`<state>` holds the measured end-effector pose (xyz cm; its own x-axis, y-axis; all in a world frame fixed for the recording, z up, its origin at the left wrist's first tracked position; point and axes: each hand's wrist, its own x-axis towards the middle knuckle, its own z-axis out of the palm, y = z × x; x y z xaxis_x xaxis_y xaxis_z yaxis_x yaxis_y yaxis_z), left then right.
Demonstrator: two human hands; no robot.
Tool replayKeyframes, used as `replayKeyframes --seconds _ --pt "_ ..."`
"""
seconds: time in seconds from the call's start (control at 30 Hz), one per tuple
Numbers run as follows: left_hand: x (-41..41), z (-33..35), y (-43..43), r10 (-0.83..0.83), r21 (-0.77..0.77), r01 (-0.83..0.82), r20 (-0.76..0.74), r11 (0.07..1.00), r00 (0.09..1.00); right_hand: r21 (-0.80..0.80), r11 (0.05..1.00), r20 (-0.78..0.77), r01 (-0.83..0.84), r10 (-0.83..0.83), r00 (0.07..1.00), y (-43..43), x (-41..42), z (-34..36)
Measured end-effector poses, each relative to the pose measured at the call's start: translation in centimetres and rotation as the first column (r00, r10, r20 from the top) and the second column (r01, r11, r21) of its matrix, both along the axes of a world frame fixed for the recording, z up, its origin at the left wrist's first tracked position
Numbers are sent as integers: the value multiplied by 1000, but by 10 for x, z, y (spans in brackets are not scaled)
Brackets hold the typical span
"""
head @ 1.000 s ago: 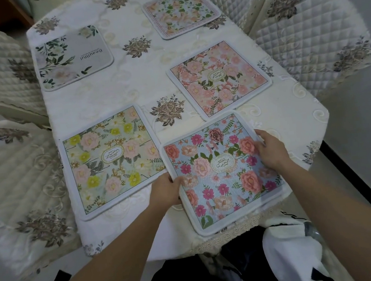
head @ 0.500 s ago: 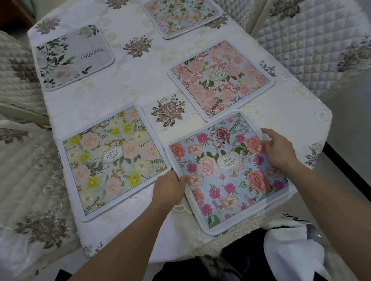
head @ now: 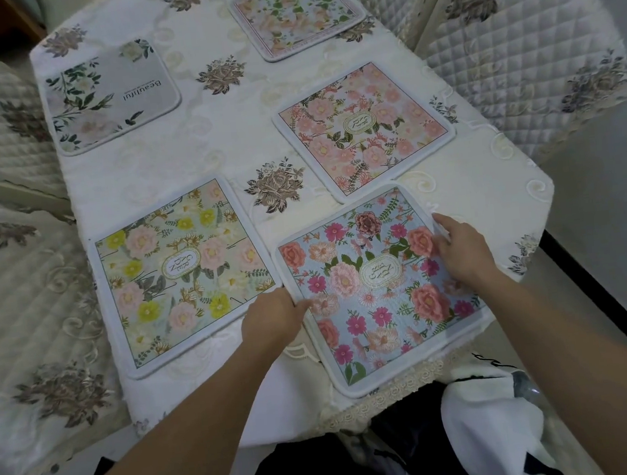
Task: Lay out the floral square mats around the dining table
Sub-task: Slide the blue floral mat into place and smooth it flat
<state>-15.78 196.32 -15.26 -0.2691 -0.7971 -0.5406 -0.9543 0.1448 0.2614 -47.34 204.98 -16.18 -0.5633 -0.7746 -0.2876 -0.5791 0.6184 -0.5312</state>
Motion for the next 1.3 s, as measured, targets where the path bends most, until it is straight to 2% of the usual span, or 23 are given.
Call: replayKeyframes --seconds 0.2,0.27,0.33,0.37,0.43,0.47,0.5,0.6,0.7,0.77,0.97,1.17,1.3 --pt "2 0 -4 -109 -27 110 35 994 993 -6 1000 -29 13 -14 999 -1 0 -4" --pt "2 4 -4 -170 -69 178 100 982 980 1 1000 -58 1 -1 998 -1 0 -5" --pt "0 10 -1 -250 -199 286 187 937 950 23 1000 -107 -7 10 994 1 0 -5" --pt "-2 12 1 -287 -299 331 182 895 940 44 999 -147 1 5 989 1 2 -5" --pt "-8 10 5 -379 -513 371 93 774 921 84 996 -291 30 -4 957 1 11 0" --pt "-12 5 6 -419 -570 375 59 731 906 69 997 -373 24 4 928 1 18 4" --pt "-16 -1 6 -459 -580 397 45 711 887 22 1000 -429 -16 24 903 -1 28 7" --pt "-31 -18 11 -553 -506 504 62 700 831 -101 955 -443 -279 208 872 -8 61 6" --pt "-40 -31 22 -529 -484 481 45 731 848 -10 866 -404 -500 454 794 -13 89 -9" --pt "-45 -35 27 -499 -481 456 43 749 865 50 818 -390 -573 545 742 -12 94 -20" --pt "-66 -36 25 -474 -455 445 56 771 879 177 821 -428 -543 561 708 -7 57 -32" --pt "-66 -36 22 -479 -442 444 37 779 877 173 848 -429 -501 522 737 -7 24 -30" --pt "-54 -37 20 -421 -423 395 36 816 906 170 872 -401 -458 486 776 -6 9 -28"
